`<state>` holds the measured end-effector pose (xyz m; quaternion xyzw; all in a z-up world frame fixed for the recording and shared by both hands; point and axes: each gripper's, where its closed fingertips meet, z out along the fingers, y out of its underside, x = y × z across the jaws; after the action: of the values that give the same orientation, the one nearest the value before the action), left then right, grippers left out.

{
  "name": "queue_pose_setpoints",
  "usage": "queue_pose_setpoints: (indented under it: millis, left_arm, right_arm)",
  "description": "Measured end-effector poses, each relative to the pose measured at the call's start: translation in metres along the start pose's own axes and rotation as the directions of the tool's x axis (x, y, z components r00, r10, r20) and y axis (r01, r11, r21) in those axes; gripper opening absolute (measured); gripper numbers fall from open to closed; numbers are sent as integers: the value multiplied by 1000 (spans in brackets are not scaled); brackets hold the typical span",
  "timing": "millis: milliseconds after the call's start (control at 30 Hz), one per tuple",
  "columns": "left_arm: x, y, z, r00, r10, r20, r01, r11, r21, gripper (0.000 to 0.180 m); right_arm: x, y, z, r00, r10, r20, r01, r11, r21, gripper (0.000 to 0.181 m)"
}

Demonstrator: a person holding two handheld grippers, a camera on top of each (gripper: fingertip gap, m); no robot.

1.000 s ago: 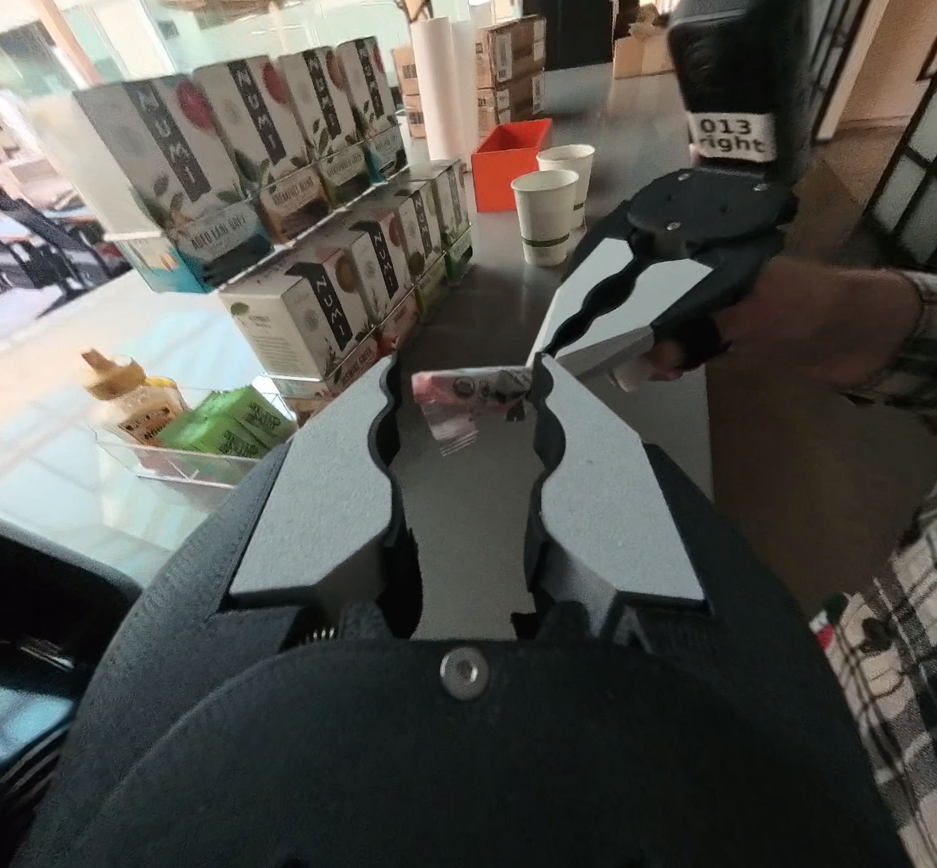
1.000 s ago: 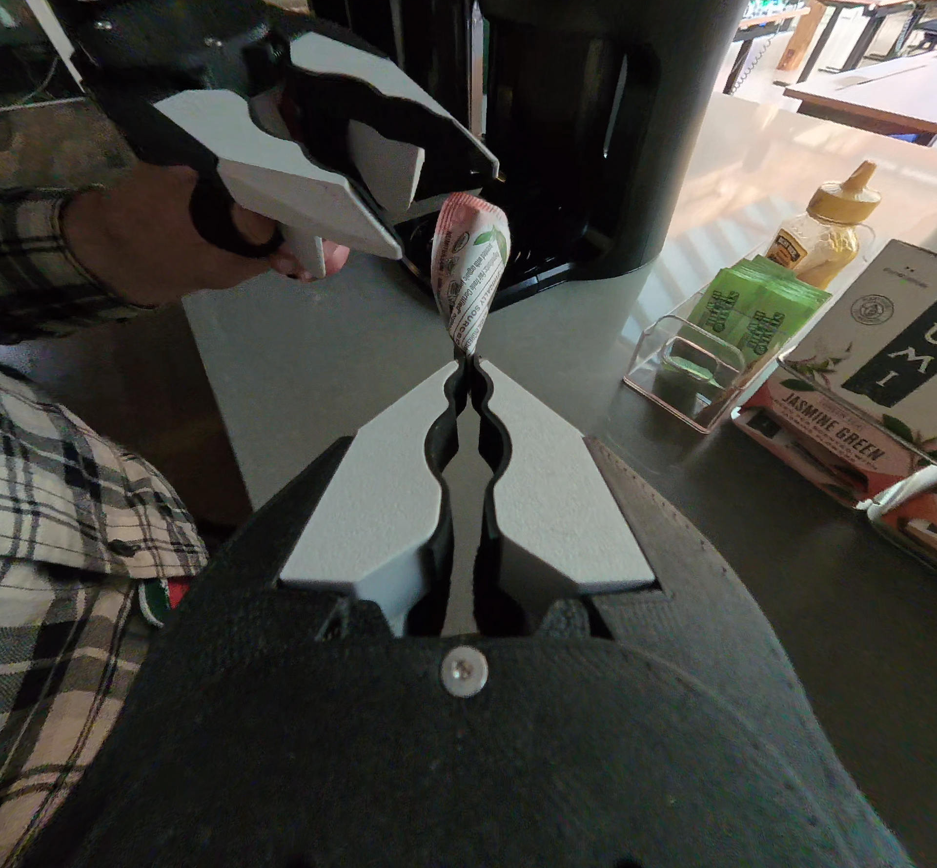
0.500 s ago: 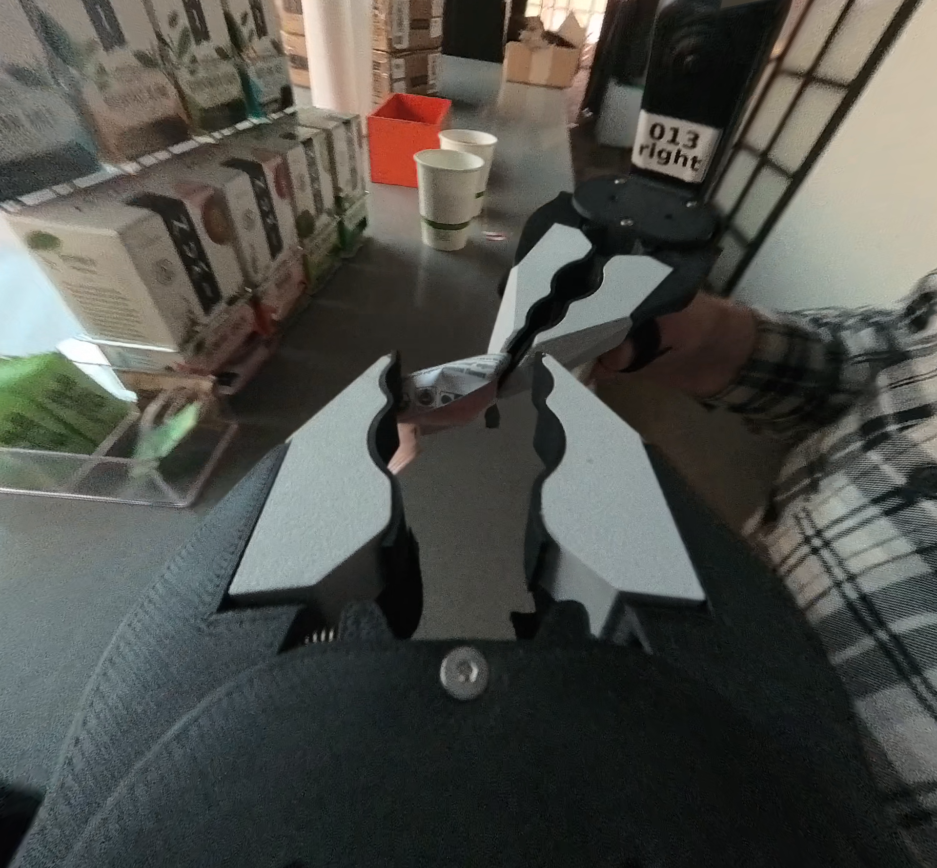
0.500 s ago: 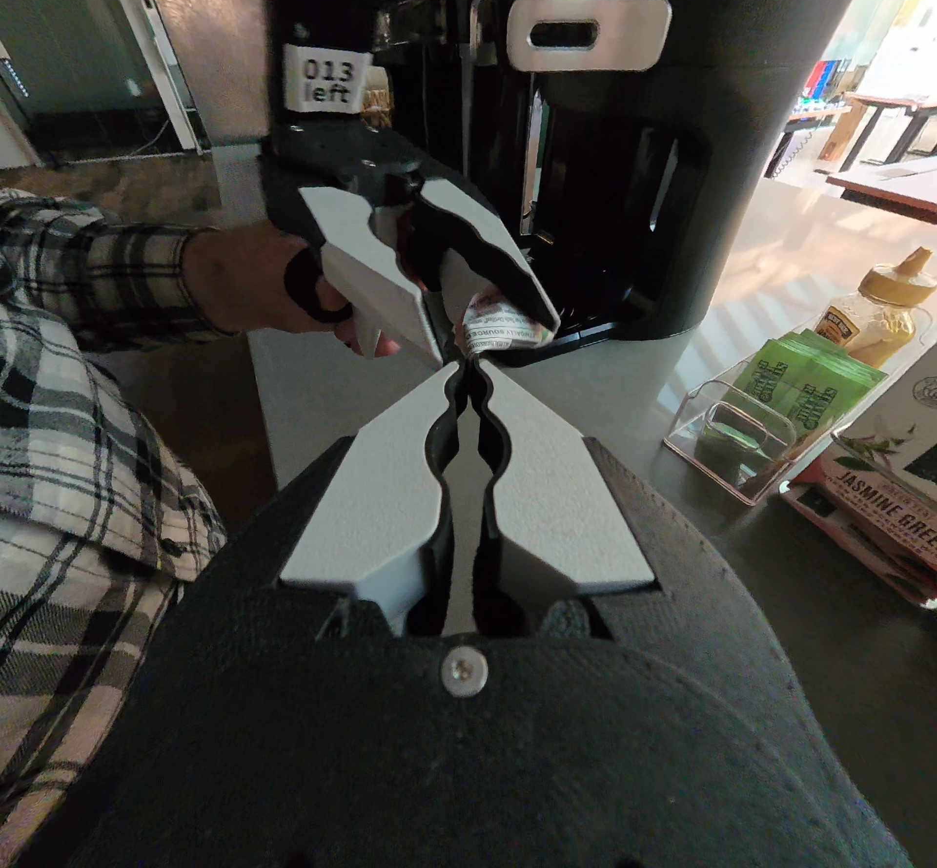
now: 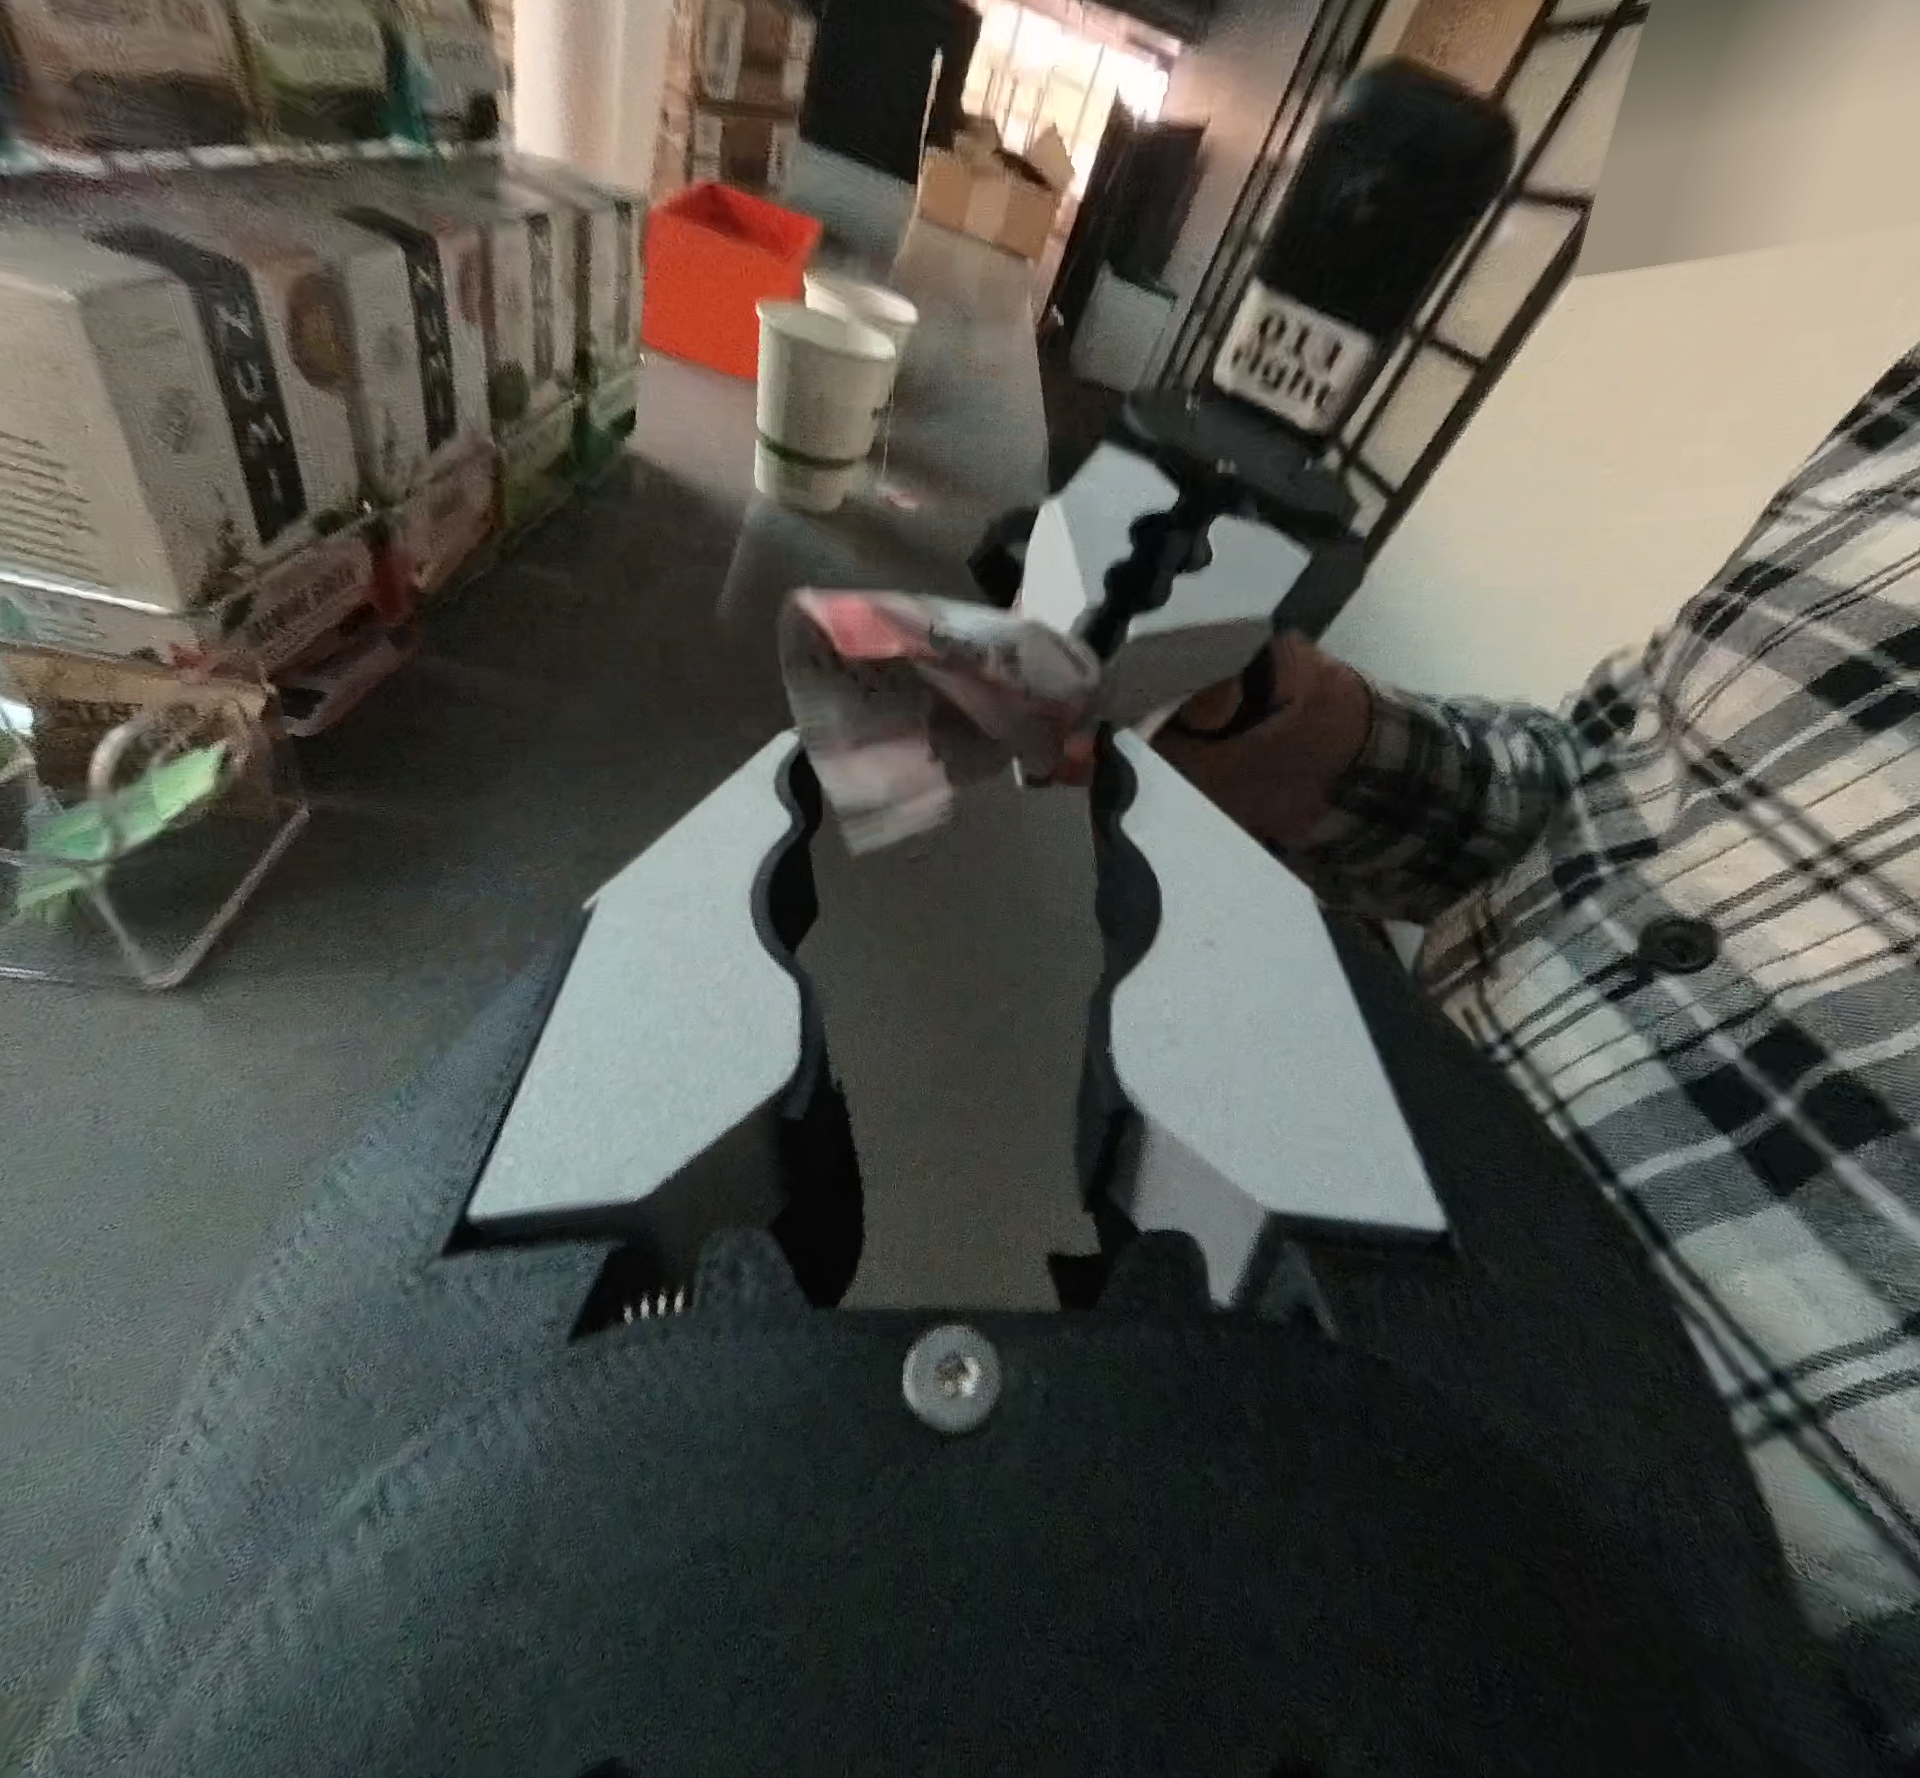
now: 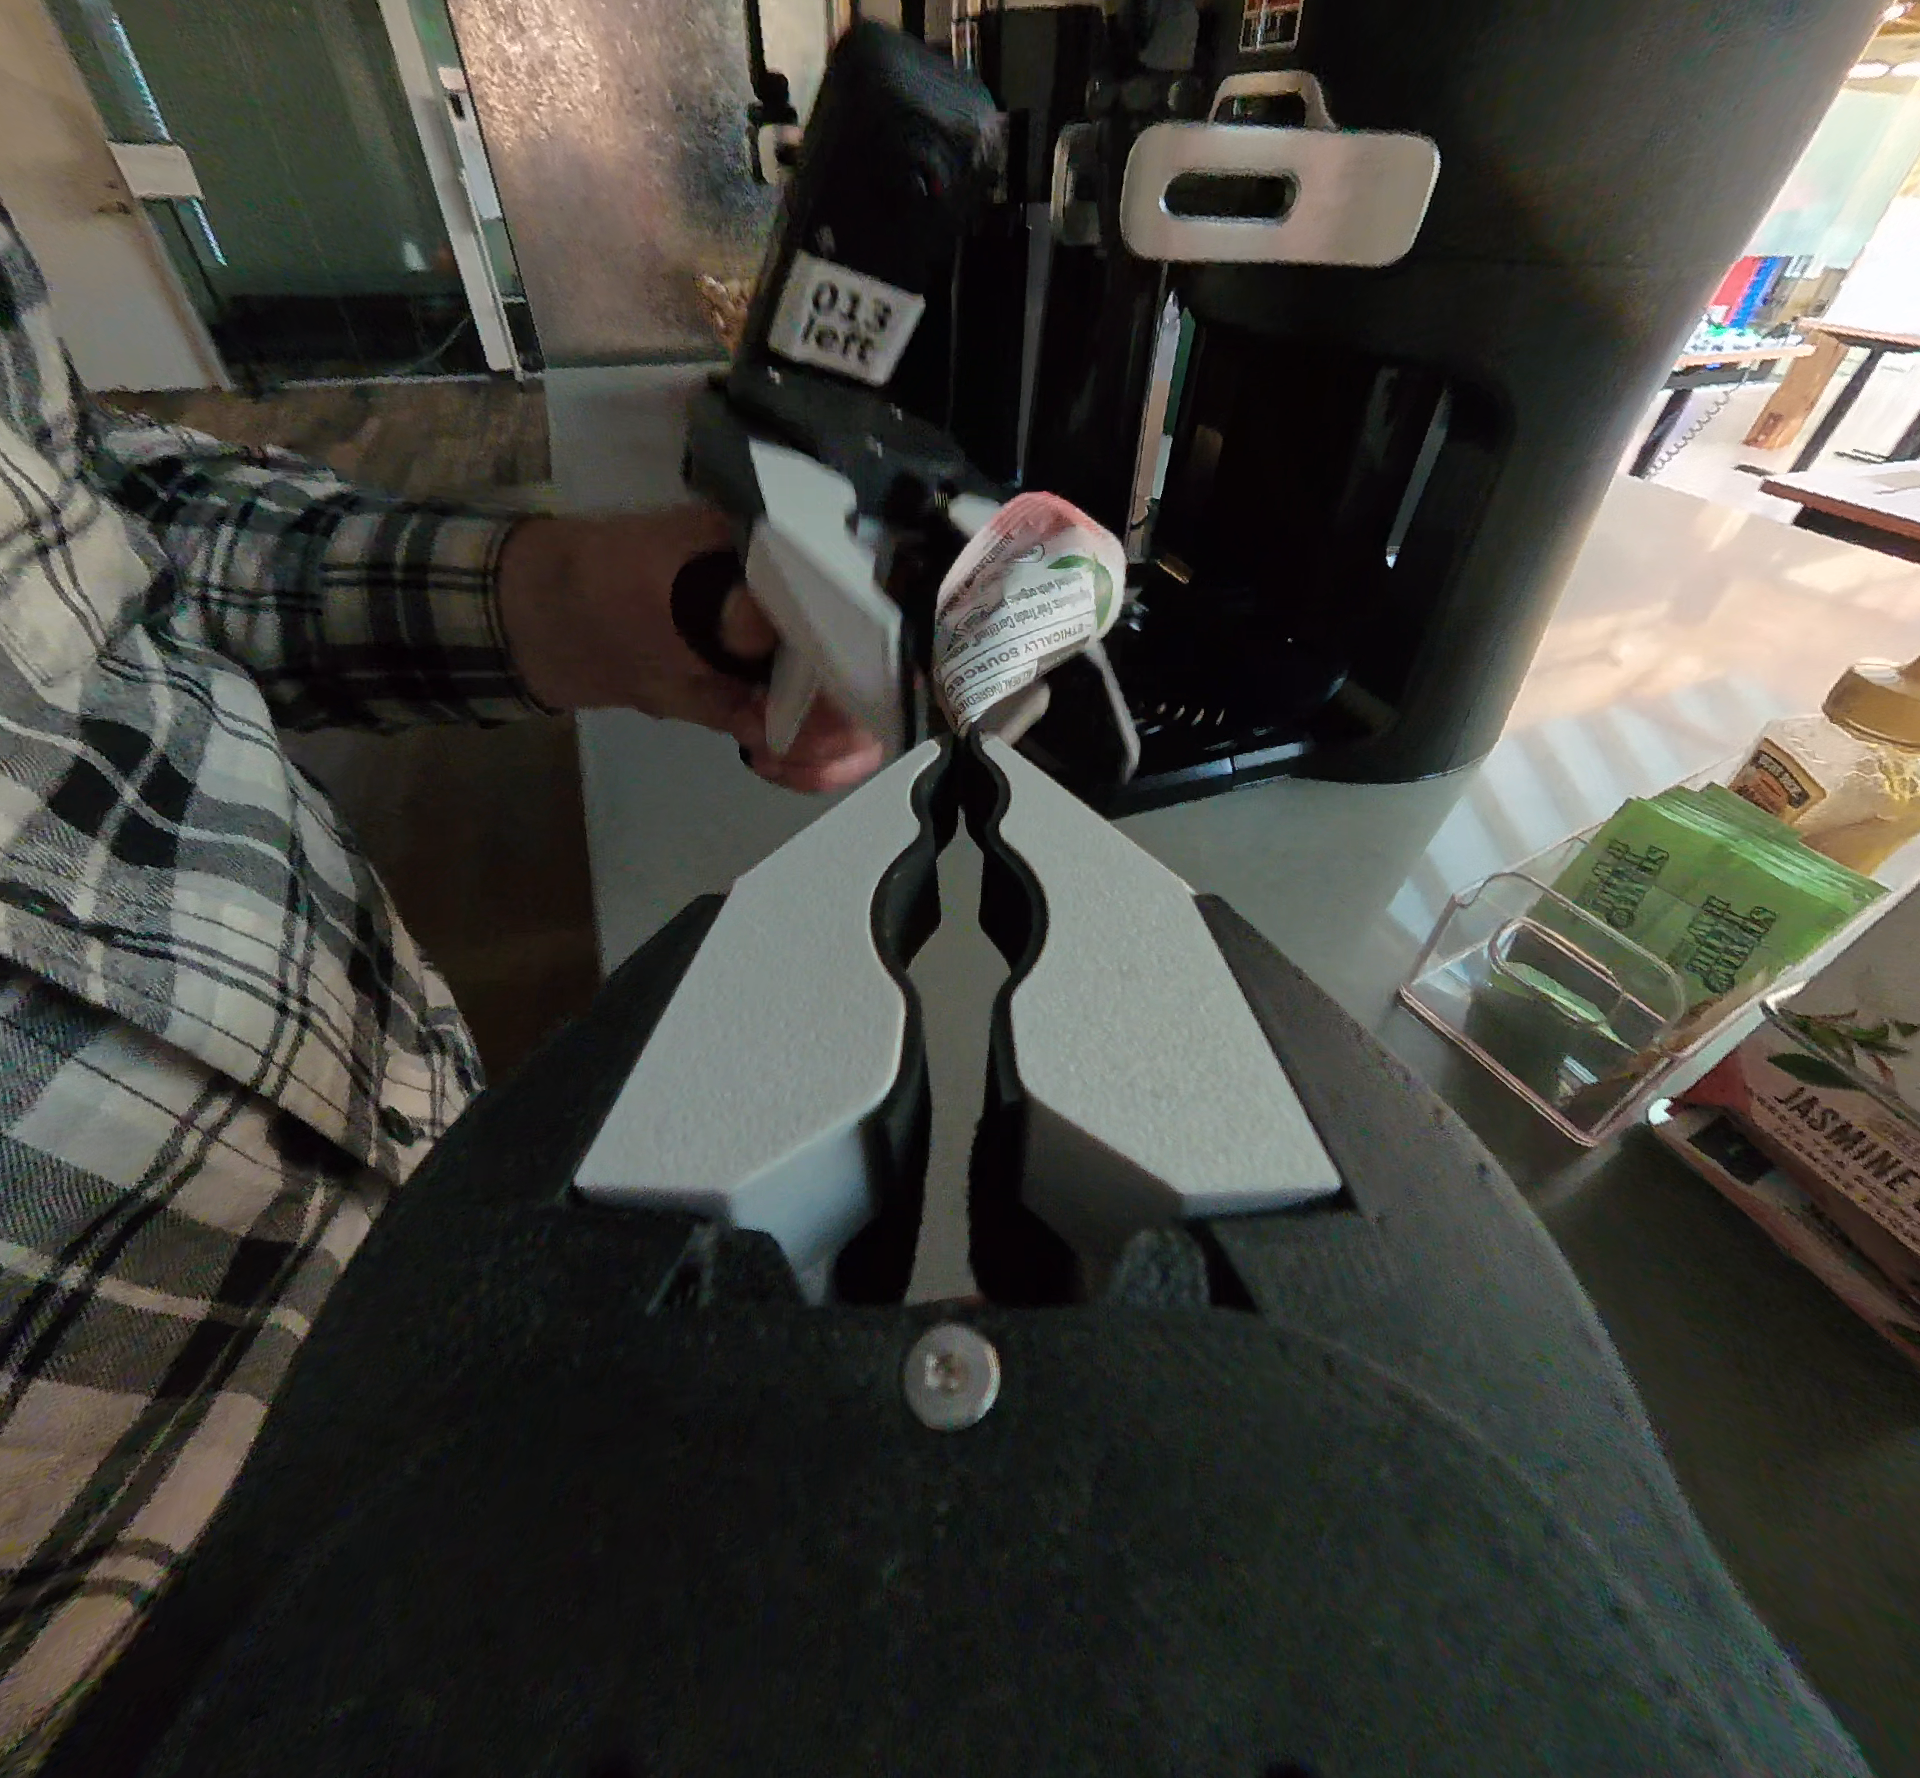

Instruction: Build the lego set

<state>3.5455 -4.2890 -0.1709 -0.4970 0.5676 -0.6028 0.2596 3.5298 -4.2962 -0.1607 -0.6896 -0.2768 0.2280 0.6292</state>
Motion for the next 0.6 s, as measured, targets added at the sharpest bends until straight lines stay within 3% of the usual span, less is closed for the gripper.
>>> queue_pose_setpoints:
  millis: [67,100,400,533,600]
  left_arm:
    - [5,13,8,1000,32,-2,-32,998,-49,43]
    - [11,5,8,999,33,-24,-33,999,4,32]
    - [6,-9,-8,993,-103,-55,111,980,166,12]
    - [0,-12,-21,997,-78,0,77,980,186,4]
    - [2,-4,-23,999,-8,41,4,995,100,4]
  right_arm:
    - [0,-3,2,1000,-3,11,3,1000,1,0]
    - [1,0,4,1000,-20,2,20,999,-26,0]
    - [5,6,11,985,159,64,-161,987,29,0]
    - [6,15,12,943,299,144,-299,954,-21,33]
    - [7,3,10,935,303,182,-311,950,15,33]
